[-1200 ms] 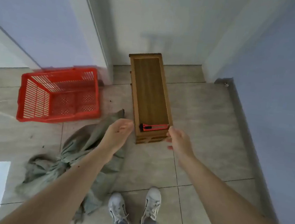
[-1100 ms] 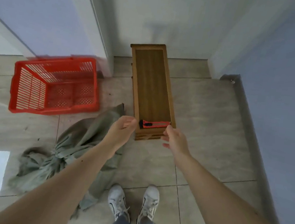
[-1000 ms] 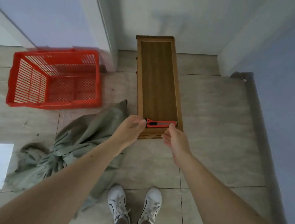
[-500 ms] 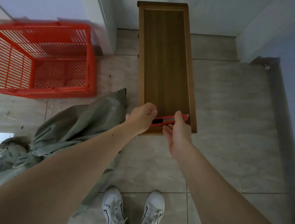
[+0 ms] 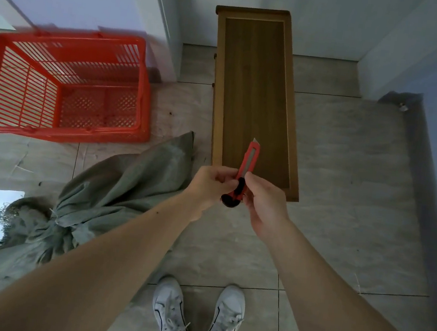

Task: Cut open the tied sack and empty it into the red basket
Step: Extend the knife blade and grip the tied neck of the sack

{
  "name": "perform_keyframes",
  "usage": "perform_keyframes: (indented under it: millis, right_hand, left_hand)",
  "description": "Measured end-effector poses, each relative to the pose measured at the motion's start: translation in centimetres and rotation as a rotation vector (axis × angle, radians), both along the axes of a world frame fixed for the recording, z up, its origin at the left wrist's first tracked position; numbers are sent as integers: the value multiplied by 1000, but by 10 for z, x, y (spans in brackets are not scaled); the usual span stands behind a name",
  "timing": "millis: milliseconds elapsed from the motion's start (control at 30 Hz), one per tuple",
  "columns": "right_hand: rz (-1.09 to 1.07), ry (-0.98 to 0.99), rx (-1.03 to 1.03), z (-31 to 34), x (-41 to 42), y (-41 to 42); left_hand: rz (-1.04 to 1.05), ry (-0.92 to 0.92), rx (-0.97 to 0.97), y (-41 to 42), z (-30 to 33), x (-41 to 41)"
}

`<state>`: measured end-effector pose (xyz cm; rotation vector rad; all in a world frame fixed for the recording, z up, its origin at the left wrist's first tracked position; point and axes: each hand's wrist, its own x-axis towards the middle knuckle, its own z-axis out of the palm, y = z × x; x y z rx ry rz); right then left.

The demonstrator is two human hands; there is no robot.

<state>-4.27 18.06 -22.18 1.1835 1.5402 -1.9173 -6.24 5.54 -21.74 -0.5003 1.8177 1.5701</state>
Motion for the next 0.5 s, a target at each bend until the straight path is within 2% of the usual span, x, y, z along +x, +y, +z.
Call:
perform_keyframes:
  millis: [133, 267, 500]
  right_hand:
    - [188, 117, 75, 13, 8, -4]
    - [314, 234, 170, 37, 14, -16]
    - [306, 222, 351, 71, 16, -50]
  left_hand:
    - [184, -94, 184, -9, 18, 19]
    - [219, -98, 306, -23, 40, 31]
    - [290, -49, 394, -43, 73, 51]
